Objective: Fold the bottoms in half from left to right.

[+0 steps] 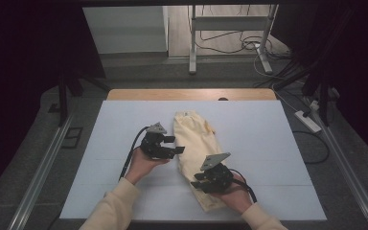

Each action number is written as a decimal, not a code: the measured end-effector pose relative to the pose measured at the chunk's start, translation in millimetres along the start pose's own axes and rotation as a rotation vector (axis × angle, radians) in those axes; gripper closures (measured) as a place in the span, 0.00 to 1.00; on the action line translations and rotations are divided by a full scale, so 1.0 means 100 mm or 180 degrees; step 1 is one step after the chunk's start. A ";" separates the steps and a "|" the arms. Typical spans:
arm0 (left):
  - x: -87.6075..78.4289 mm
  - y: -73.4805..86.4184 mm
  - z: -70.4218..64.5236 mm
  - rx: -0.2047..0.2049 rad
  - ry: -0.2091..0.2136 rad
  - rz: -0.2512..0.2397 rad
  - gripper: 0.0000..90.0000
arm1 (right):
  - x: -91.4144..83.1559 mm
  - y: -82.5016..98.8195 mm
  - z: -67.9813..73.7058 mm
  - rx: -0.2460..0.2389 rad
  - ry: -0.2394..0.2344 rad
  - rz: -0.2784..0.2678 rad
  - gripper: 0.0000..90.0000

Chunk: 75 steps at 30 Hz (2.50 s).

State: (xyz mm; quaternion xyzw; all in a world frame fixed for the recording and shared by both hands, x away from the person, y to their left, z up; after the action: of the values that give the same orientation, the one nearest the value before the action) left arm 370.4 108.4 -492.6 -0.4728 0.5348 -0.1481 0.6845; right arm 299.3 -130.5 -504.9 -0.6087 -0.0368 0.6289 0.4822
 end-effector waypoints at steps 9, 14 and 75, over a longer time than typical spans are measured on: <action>-0.01 0.02 0.00 0.0008 -0.0020 0.0021 0.37 | -0.21 0.00 -0.20 0.0206 0.0216 -0.0241 0.52; -0.03 0.02 0.01 -0.0007 -0.0023 0.0001 0.37 | -0.29 0.03 -0.36 0.0360 0.0345 -0.0262 0.47; -0.06 0.06 0.07 -0.0052 -0.0036 0.0013 0.37 | -0.27 0.25 -0.67 0.0729 0.0224 0.0313 0.86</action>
State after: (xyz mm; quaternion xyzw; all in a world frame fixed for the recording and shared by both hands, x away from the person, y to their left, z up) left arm 372.5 119.4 -493.6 -0.4782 0.5330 -0.1396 0.6839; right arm 333.5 -197.9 -517.9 -0.5725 0.0821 0.6302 0.5181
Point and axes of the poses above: each handheld gripper's, and its own axes: x roughly forward along the jaws, y roughly out of its underside, z roughly to its left, the point moved 1 cm from there along x, roughly forward along the jaws, and after that the axes turned 15 degrees about x, right-handed, at the moved point
